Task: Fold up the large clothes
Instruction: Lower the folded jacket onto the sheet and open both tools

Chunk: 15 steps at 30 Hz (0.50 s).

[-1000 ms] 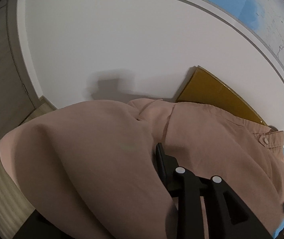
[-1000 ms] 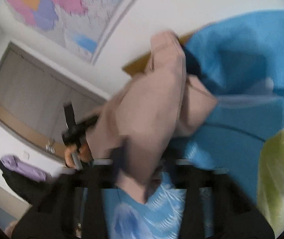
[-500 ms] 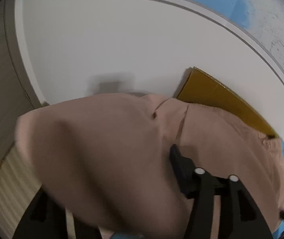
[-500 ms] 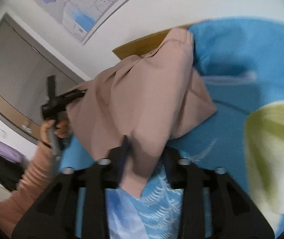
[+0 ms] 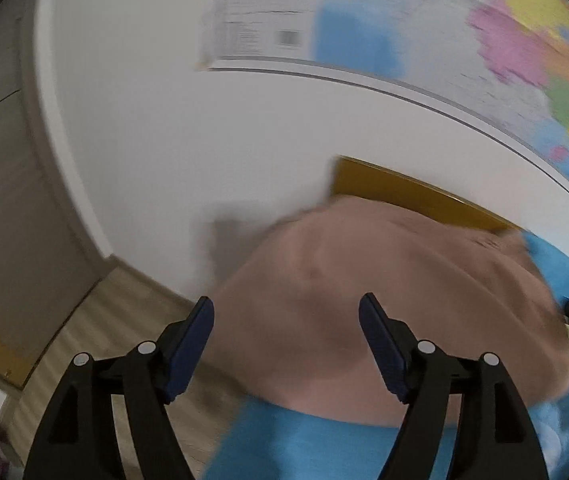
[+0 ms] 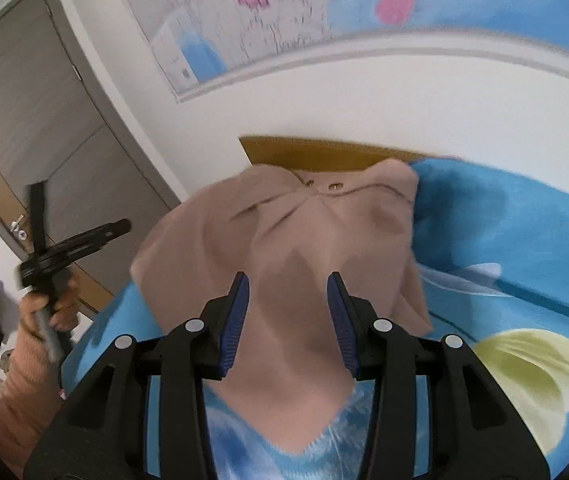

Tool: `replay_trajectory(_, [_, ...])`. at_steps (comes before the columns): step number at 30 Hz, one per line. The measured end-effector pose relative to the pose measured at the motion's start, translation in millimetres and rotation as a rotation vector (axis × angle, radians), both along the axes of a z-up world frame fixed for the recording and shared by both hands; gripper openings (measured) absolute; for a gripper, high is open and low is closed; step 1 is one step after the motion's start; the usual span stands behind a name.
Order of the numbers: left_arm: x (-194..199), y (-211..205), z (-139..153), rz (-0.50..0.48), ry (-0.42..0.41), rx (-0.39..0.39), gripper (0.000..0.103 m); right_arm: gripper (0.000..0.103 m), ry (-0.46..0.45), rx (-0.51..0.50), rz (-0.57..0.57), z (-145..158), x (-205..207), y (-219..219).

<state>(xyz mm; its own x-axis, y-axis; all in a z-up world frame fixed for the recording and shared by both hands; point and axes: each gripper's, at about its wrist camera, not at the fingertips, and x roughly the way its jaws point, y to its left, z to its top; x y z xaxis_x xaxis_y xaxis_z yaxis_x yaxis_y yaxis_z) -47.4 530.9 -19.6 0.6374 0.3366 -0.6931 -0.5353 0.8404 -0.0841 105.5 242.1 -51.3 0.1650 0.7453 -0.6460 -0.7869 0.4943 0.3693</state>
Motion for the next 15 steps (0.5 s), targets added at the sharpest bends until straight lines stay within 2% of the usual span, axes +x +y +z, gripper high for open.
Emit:
replay_trajectory(3, [17, -29, -13, -0.085, 0.021, -0.013, 0.072, 0.038, 0.034, -0.048, 0.001, -23, -1, 6])
replay_trajectory(6, [26, -52, -31, -0.142, 0.051, -0.052, 0.072, 0.038, 0.03, -0.049, 0.0, -31, -4, 1])
replay_trajectory(8, [30, -61, -38, -0.13, 0.066, -0.029, 0.072, 0.039, 0.025, -0.057, 0.004, -28, -6, -1])
replay_trajectory(11, [25, -62, -38, -0.108, 0.054, -0.042, 0.072, 0.043, 0.021, -0.027, 0.009, -16, -12, -9])
replay_trajectory(15, [14, -71, -31, -0.083, 0.017, -0.042, 0.073, 0.049, -0.048, 0.015, 0.031, 1, -31, -18])
